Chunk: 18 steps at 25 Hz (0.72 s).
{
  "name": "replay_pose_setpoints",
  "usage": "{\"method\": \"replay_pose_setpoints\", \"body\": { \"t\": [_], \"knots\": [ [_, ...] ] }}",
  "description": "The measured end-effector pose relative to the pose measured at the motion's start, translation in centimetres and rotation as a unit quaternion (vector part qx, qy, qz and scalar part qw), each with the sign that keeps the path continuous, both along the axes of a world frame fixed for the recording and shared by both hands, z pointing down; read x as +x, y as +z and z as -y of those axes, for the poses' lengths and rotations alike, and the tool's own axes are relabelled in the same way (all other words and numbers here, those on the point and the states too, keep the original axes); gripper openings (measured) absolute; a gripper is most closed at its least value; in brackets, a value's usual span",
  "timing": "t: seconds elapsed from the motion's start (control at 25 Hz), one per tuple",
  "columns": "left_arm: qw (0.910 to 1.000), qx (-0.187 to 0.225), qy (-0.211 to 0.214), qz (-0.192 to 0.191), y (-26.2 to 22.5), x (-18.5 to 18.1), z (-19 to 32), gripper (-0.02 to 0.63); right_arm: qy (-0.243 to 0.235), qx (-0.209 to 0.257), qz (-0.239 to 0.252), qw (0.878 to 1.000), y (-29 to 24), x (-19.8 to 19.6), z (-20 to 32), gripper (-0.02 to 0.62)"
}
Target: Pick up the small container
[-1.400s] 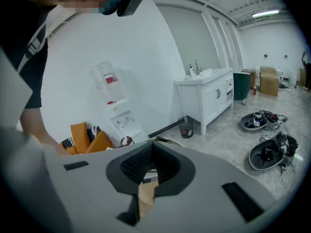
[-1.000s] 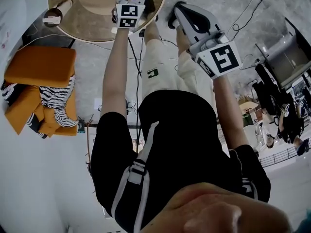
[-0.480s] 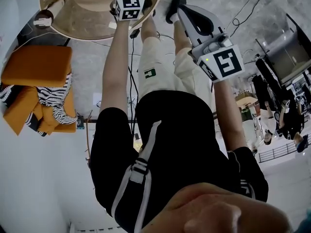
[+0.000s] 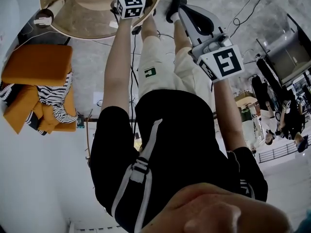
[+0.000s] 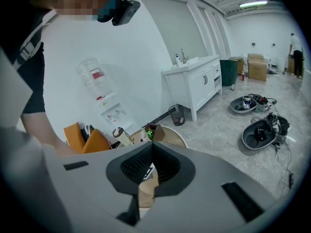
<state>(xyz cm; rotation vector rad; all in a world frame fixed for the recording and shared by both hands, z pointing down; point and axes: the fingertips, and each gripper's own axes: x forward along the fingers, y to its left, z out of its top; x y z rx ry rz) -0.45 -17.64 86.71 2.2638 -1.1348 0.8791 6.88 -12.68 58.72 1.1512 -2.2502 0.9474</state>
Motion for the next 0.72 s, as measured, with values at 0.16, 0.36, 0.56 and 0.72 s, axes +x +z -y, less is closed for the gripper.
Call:
{"method": "replay_pose_setpoints", "body": {
  "t": [0.16,0.36,0.56,0.72],
  "knots": [
    [0.9999,0.008,0.004,0.01,-0.1,0.3,0.1,0.143,-0.004,0.0,-0.004,1.0,-0.1,0.2,0.0,0.002],
    [0.9999,0.007,0.006,0.009,-0.3,0.1,0.2,0.143,-0.005,0.001,-0.004,1.0,-0.6,0.2,-0.1,0.002],
    [0.9999,0.012,-0.012,-0.002,-1.6,-0.1,0.1,0.143,-0.013,0.006,-0.007,1.0,-1.1,0.3,-0.2,0.002],
    [0.9991,0.028,-0.029,-0.014,-4.7,-0.3,-0.2,0.141,-0.017,0.016,-0.004,1.0,-2.4,0.4,-0.3,0.002]
  ]
}}
